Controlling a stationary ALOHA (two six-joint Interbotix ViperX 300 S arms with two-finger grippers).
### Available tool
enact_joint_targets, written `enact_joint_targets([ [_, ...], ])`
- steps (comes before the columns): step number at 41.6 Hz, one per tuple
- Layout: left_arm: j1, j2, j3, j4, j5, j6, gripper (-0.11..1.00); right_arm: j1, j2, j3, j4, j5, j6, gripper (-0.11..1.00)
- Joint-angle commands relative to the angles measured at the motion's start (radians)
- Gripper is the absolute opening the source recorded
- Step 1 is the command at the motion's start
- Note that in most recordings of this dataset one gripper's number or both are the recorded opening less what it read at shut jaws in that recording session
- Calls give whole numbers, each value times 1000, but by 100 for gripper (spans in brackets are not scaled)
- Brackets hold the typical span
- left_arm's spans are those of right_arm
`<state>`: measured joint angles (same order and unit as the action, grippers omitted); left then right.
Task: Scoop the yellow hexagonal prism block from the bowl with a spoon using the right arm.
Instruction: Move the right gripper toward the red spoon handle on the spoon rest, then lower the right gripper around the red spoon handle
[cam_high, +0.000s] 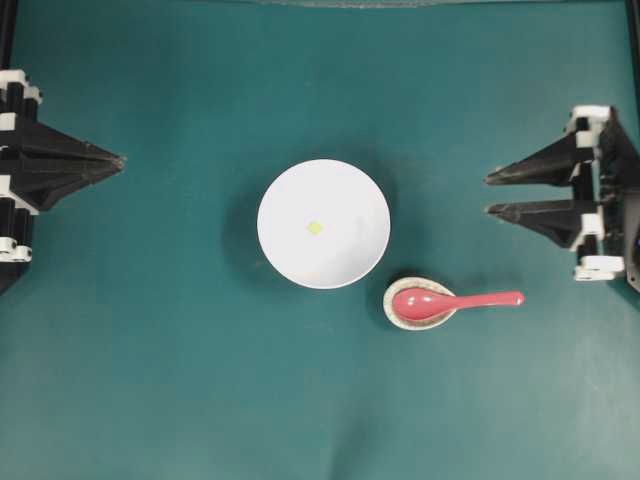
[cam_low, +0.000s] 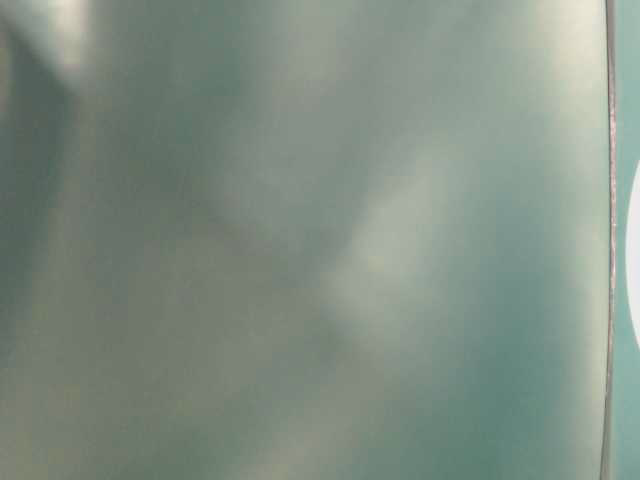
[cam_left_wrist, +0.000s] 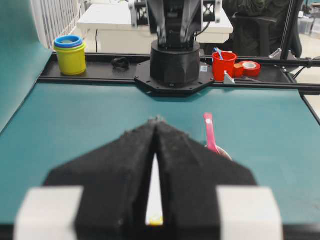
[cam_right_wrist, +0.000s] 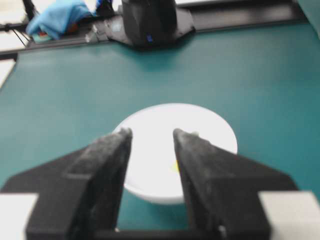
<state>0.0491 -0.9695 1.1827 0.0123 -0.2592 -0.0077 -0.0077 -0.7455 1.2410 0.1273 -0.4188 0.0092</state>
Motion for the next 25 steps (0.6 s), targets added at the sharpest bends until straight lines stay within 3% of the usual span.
enact_joint_targets([
  [1,2,5,-23,3,-3,-3,0,17,49,15,29,-81,0,47],
  [8,2,5,-23,3,6,-3,0,83,149,69,91,-230,2,47],
  [19,2,5,-23,2,23,-5,0,258,379,104,258,-469,0,47],
  [25,2,5,-23,3,26,-5,0,328,517,95,325,-578,0,47],
])
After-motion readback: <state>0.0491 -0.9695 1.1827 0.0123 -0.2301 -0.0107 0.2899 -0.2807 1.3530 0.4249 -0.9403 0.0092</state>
